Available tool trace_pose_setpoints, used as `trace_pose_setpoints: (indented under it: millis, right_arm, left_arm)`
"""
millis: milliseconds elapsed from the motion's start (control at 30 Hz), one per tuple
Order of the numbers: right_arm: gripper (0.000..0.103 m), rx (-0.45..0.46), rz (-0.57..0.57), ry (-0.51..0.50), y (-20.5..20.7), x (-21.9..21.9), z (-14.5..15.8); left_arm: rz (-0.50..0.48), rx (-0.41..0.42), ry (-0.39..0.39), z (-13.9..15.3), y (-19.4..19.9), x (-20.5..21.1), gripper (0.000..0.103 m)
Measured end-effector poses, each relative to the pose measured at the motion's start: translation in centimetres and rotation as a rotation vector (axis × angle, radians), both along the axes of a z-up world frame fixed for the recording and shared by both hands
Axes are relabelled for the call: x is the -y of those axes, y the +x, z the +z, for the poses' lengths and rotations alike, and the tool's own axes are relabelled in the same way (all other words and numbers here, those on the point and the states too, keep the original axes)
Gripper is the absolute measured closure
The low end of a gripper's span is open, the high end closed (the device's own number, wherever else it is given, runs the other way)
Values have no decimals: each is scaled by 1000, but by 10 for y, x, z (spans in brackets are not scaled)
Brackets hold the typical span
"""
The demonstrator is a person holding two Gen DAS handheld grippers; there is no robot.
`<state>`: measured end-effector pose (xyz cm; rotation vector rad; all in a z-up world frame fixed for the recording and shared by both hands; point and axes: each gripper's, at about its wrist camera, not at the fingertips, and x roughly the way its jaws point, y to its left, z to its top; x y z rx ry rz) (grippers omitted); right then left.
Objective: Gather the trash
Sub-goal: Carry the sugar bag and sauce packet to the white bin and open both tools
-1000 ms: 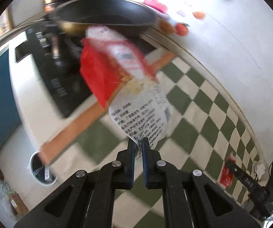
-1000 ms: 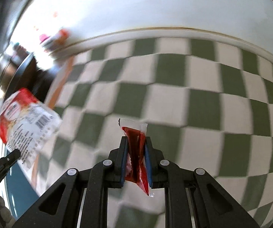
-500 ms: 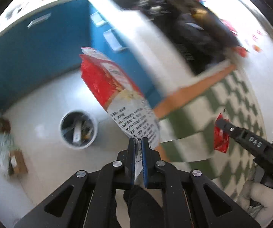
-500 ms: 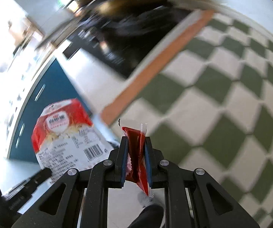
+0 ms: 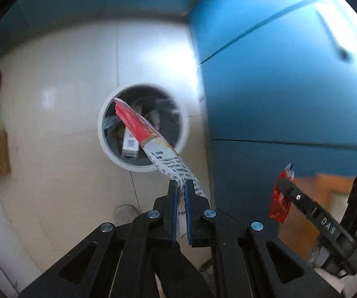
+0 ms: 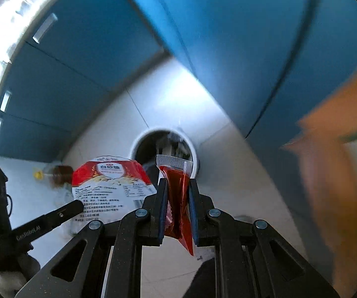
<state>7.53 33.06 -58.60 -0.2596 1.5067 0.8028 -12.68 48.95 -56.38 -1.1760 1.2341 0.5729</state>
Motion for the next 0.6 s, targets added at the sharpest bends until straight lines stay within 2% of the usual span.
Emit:
trace_pose_setpoints:
  millis: [33, 67, 167, 267, 400, 533, 567, 600]
  right_arm:
    - [87, -15, 7, -12, -2, -9, -27]
    - [87, -38, 19, -21, -2, -19, -55]
    - [87, -83, 56, -47, -5, -45, -130]
    - [87, -97, 96, -69, -2, -62, -176]
    - [87, -115, 161, -80, 1, -82, -211]
    - [86, -152, 227, -84, 0, -106, -228]
    - [84, -152, 244, -89, -2, -111, -231]
    - [84, -150, 264, -100, -4, -117, -234]
  left_arm:
    - [14, -7, -21, -21, -2, -5, 100]
    - [44, -12, -55, -56, -4, -13, 100]
    - [97, -16, -110, -119, -4, -25, 100]
    - [141, -16, -143, -162, -3, -31, 100]
    - [151, -42, -150, -194, 1, -38, 98]
    - [168, -104, -121, -199, -6, -43, 94]
    - [176, -126, -112, -199, -9, -45, 89]
    - [185, -137, -106, -198, -13, -46, 74]
